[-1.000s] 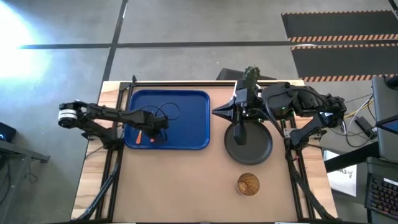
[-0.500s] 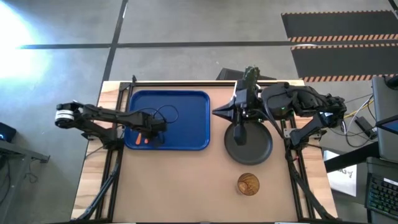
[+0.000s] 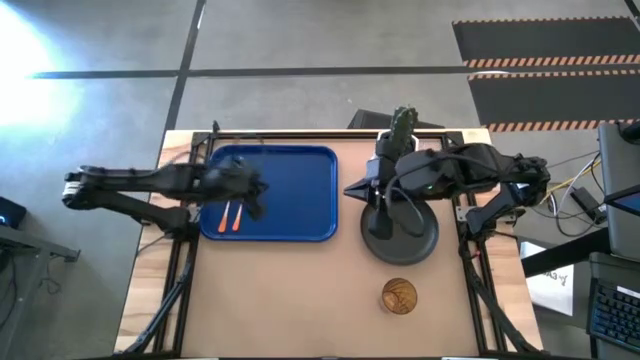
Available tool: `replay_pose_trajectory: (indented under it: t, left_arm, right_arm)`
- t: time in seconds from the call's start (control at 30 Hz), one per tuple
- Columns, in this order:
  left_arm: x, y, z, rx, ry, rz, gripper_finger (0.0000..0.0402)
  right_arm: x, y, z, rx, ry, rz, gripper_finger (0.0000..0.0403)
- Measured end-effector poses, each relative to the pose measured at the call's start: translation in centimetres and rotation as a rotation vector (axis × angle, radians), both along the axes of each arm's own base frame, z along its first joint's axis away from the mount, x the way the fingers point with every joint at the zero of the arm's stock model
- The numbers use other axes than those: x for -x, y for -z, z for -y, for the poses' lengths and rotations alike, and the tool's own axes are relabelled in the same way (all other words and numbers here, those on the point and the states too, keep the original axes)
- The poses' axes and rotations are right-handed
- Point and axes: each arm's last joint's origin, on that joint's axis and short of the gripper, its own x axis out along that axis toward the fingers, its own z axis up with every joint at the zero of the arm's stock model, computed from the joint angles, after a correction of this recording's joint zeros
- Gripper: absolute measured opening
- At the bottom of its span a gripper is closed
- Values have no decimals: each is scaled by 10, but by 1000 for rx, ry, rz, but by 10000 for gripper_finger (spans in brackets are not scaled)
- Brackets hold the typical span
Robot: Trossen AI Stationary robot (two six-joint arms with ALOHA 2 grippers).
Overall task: Pick and place plate/cup/fork/spoon on tray
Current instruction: Put the black plate on the blue tray on the right of the orange spoon
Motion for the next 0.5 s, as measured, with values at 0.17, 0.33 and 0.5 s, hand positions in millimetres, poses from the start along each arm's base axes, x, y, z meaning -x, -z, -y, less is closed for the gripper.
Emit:
replay_pose_trajectory:
  t: [0.17,0.33,0.5]
  left_arm:
    - [27,-45,8,-129,47,175,0]
    - [48,-64,12,-185,80,257,0]
    - [61,-69,13,-209,112,286,0]
  right_arm:
    - [-5,17,-1,-77,75,-122,9]
    - [-13,40,-3,-147,188,-271,9]
    - [-28,71,-6,-175,291,-457,12]
